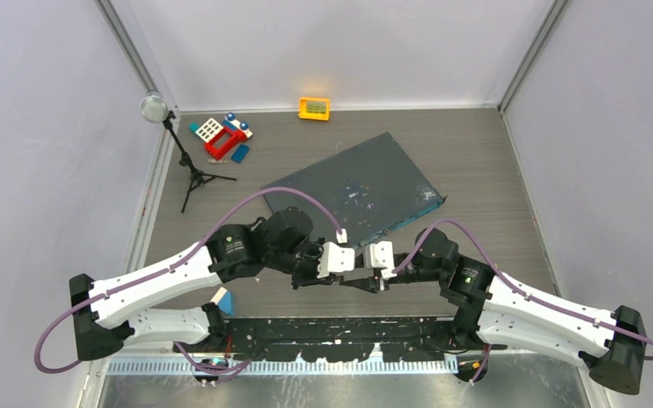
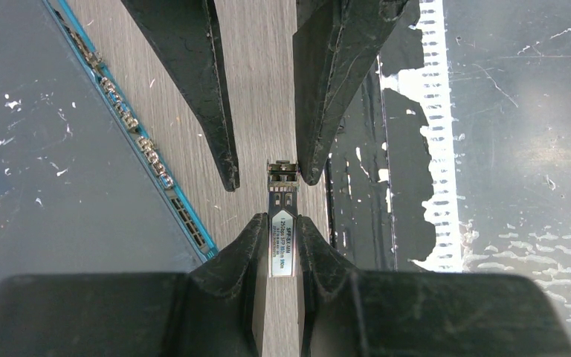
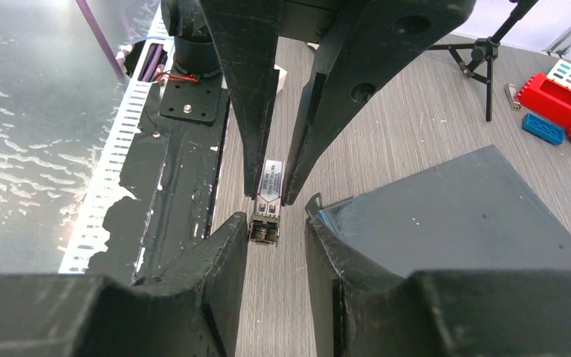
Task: Insert the plug into the switch port
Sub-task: Pick up the plug from the center of the board.
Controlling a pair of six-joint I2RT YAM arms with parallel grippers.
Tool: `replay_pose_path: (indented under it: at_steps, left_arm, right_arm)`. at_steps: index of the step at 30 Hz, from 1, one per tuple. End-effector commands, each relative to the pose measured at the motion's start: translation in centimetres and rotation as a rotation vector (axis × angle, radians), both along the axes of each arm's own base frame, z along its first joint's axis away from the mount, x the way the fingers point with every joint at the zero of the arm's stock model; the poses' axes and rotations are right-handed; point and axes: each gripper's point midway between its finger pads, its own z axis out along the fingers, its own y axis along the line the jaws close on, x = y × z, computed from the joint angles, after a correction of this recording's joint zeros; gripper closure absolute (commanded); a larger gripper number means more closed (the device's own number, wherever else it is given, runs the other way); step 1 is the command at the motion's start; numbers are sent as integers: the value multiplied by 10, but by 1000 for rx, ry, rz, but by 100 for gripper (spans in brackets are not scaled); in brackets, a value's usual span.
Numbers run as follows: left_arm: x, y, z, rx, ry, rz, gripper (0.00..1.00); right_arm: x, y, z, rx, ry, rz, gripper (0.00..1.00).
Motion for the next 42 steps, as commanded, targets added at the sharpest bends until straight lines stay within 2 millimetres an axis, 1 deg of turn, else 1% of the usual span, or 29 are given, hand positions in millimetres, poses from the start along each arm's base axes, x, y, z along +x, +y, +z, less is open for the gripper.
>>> replay_pose_path:
  at_steps: [1, 8, 10, 14, 17, 19, 21, 22, 24, 26, 27, 28, 29, 30, 33, 35, 36, 39, 40, 42]
  left_arm:
    - [0, -7, 14, -61, -9, -5, 100]
    - [1, -7, 13, -62, -14, 1, 100]
    - [1, -7, 13, -63, -15, 1, 100]
    - [1, -7, 13, -62, -16, 3, 100]
    - [3, -6, 13, -66, -25, 11, 99]
    - [5, -6, 14, -74, -38, 21, 97]
    - [9, -5, 15, -83, -57, 39, 88]
    - [11, -4, 15, -88, -69, 53, 82]
    - [21, -3, 19, -113, -102, 111, 62]
    - [38, 2, 27, -156, -152, 225, 43]
    - [47, 5, 30, -182, -169, 292, 33]
    - [54, 6, 35, -217, -168, 359, 22]
    - [66, 12, 39, -242, -185, 452, 10]
    - [75, 16, 41, -263, -185, 533, 2]
    - [94, 24, 41, -258, -174, 680, 0]
    - [112, 32, 36, -227, -143, 804, 0]
    - [123, 39, 30, -202, -117, 873, 0]
    - [154, 53, 15, -193, 12, 1019, 0]
    - [162, 57, 12, -206, 38, 1051, 0]
    - [179, 63, 13, -238, 42, 1111, 0]
  right_arm:
    - [1, 3, 8, 32, -9, -3, 60]
    - [1, 2, 4, 14, 6, -7, 61]
    - [1, 2, 4, 13, 7, -9, 64]
    - [1, 2, 4, 12, 10, -7, 74]
    - [1, 2, 2, 4, 14, -11, 79]
    - [1, 1, 1, 1, 15, -15, 85]
    - [1, 0, 0, -2, 16, -19, 95]
    - [2, -1, 1, -1, 15, -26, 99]
    - [7, -2, 2, 5, 20, -60, 99]
    - [17, -5, 5, 19, 41, -136, 99]
    - [23, -6, 7, 30, 56, -178, 99]
    - [30, -8, 8, 36, 76, -226, 100]
    - [35, -9, 9, 46, 96, -268, 100]
    - [43, -11, 9, 54, 116, -321, 100]
    - [70, -20, 5, 81, 177, -505, 100]
    - [88, -27, 2, 101, 210, -632, 99]
    - [94, -29, -2, 103, 222, -678, 99]
    - [106, -35, -8, 121, 252, -768, 100]
    - [109, -38, -10, 131, 262, -795, 100]
    - [112, -42, -13, 154, 272, -824, 100]
